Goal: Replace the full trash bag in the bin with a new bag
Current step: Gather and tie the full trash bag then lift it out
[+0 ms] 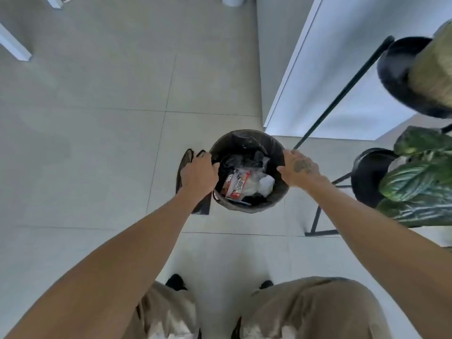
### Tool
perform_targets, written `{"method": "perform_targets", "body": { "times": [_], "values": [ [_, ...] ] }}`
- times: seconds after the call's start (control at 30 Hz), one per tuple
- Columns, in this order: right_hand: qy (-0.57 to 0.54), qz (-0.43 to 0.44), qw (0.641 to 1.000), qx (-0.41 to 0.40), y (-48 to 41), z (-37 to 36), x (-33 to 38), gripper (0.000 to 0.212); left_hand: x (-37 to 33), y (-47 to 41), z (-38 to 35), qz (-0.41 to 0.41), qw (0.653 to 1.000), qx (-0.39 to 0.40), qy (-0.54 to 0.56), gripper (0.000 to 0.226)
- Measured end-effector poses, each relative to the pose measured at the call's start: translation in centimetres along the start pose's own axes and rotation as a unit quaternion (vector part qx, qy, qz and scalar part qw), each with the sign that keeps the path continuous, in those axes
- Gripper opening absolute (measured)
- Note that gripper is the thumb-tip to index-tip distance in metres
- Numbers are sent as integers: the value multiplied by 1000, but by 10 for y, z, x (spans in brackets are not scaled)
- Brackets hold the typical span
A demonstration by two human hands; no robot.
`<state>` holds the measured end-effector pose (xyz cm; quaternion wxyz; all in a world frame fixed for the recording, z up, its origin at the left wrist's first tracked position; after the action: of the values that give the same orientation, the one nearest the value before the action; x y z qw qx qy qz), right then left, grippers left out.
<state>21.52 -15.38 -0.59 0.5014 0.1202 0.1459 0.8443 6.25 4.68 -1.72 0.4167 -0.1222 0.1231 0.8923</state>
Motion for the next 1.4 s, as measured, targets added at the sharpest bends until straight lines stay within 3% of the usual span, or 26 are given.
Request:
{"method": "perform_targets", "body": {
  "times": [0.2,0.3,0.77,1.13,1.4],
  "values": [
    [12,-51,994,-94,-45,-50,-16,53,25,-30,-60,34,995,-90,13,44],
    [9,-68,992,-105,-53,-69,-22,61,33,-37,-79,38,993,-108,41,35],
    [24,-60,991,-118,-20,-94,-13,65,59,-4,-83,36,992,-91,74,30],
    [-54,-78,987,-127,3,-106,-15,62,85,16,-98,69,977,-110,170,51],
    [-124,-74,983,-113,27,-115,-16,57,100,37,-102,68,962,-118,235,36]
  ]
}}
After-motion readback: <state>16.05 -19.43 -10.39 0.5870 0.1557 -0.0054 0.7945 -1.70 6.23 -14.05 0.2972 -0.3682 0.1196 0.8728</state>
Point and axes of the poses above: each hand's wrist, its own y-axis away from the middle knuckle, its own z-axis out of the back of the hand, x = y × z, the point moved 8 cm from there along -y, towards the middle knuckle, and after that the axes turned 6 degrees about -x, right-handed, at the moved point
